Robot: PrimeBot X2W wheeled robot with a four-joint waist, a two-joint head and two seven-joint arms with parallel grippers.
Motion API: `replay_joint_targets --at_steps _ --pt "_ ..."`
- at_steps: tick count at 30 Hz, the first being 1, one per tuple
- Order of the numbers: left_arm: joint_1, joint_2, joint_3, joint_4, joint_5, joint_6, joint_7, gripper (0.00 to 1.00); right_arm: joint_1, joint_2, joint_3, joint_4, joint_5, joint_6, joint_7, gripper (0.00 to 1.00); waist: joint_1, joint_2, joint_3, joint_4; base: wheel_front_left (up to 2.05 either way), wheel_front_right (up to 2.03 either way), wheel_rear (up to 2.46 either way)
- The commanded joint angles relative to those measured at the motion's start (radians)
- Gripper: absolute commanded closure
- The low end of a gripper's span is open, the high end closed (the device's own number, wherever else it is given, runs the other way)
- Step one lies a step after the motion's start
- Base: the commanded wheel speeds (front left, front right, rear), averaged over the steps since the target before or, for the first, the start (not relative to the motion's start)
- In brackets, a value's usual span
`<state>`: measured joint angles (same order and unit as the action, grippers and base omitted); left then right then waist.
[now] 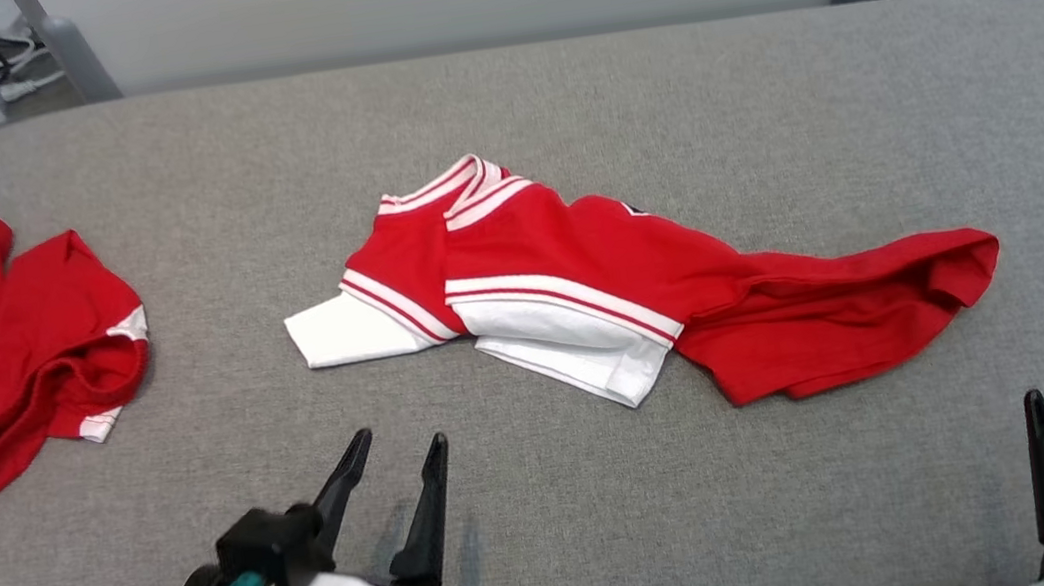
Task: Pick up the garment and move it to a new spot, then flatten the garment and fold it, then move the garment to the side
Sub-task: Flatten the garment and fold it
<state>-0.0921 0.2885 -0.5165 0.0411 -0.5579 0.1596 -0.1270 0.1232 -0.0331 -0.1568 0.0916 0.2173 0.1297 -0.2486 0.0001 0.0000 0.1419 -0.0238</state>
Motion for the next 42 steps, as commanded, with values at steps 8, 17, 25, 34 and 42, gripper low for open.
replay_joint_targets --at_steps 8,17,25,34,42 --pt "-0.254 -0.076 0.003 0.216 -0.04 -0.095 0.002 0.0 -0.196 -0.017 0.018 0.09 0.012 0.001 -0.013 0.0 0.0 0.0 0.163 -0.05 0.0 0.0 0.0" --pt "-0.361 -0.12 0.004 0.401 -0.066 -0.151 -0.027 0.0 -0.326 -0.017 0.018 0.162 0.061 0.001 -0.013 0.0 0.0 0.0 0.221 -0.073 0.0 0.0 0.0" --pt "-0.435 -0.141 0.01 0.481 -0.075 -0.182 -0.06 0.0 -0.394 -0.017 0.02 0.203 0.068 0.001 -0.013 0.0 0.0 0.0 0.252 -0.075 0.0 0.0 0.0" --pt "-0.464 -0.153 0.004 0.527 -0.096 -0.208 -0.049 0.0 -0.419 -0.017 0.035 0.236 0.086 0.001 -0.013 0.0 0.0 0.0 0.268 -0.074 0.0 0.0 0.0" --pt "-0.473 -0.161 -0.019 0.554 -0.115 -0.215 0.02 0.18 -0.442 -0.017 0.057 0.28 0.095 0.001 -0.013 0.0 0.0 0.0 0.264 -0.068 0.0 0.0 0.0"
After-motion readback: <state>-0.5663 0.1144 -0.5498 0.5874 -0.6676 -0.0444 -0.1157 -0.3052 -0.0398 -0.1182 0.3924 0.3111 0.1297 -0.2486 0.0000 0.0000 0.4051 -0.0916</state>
